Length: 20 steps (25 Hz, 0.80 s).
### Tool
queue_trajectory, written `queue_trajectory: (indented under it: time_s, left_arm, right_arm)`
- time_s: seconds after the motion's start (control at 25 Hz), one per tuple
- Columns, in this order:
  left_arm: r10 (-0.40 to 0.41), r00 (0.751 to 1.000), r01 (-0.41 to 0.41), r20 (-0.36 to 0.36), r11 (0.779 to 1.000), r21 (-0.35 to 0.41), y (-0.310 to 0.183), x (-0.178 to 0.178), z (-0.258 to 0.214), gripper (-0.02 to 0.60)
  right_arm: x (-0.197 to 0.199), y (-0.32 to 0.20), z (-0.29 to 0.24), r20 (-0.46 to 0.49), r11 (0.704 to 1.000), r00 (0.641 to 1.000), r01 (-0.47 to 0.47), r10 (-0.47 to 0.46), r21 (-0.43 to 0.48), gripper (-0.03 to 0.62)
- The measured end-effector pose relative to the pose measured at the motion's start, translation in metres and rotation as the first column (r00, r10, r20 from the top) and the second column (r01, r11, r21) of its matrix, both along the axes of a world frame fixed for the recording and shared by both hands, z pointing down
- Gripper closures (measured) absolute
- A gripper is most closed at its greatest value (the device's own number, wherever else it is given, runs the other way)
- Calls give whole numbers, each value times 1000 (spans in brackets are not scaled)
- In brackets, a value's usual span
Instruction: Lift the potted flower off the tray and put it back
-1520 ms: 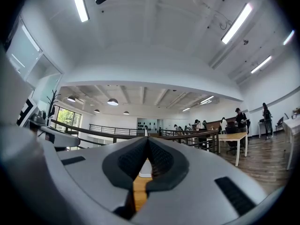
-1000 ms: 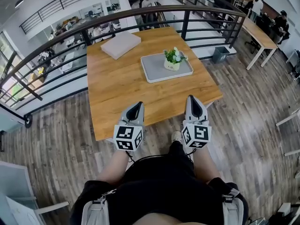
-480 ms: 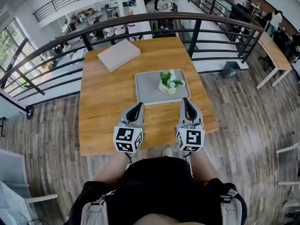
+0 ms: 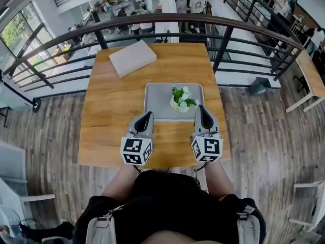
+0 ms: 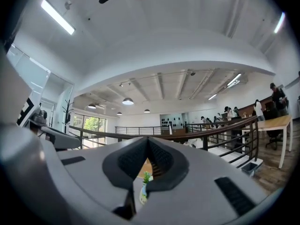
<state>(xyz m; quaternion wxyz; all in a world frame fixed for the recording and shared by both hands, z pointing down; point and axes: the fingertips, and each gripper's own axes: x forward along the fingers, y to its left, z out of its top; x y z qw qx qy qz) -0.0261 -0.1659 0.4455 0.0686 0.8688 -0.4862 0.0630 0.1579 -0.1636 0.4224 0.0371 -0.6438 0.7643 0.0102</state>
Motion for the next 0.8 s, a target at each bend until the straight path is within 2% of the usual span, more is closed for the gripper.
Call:
queue_trajectory:
  time_s: [0.16, 0.32, 0.48, 0.52, 0.56, 0.72, 0.8]
  left_arm:
    - [3, 1000, -3, 10, 1000, -10, -16, 7, 3, 566]
    - [10, 1000, -9, 21, 1000, -17, -22, 16, 10, 566]
    - [2, 999, 0, 37, 998, -57, -23, 12, 24, 566]
    - [-1, 999, 4, 42, 998, -66, -24, 9, 27, 566]
    - [-4, 999, 8, 47, 997, -71, -25, 5, 29, 566]
    - [-25, 998, 29, 61, 997, -75, -31, -8, 25, 566]
    - [-38, 997, 43, 66, 996, -79, -31, -12, 27, 566]
  right_arm:
    - [7, -12, -2, 27, 999, 999, 37, -38, 38, 597]
    - [21, -20, 13, 32, 999, 998, 52, -52, 15, 595]
    - [19, -25, 17, 100, 989, 984, 145, -146, 24, 585]
    - [12, -27, 18, 97, 983, 978, 184, -186, 27, 455]
    - [5, -30, 19, 84, 975, 972, 219, -221, 23, 353]
    - [-12, -49, 41, 8, 961, 962, 271, -271, -54, 180]
    - [-14, -60, 62, -7, 955, 960, 277, -279, -108, 133]
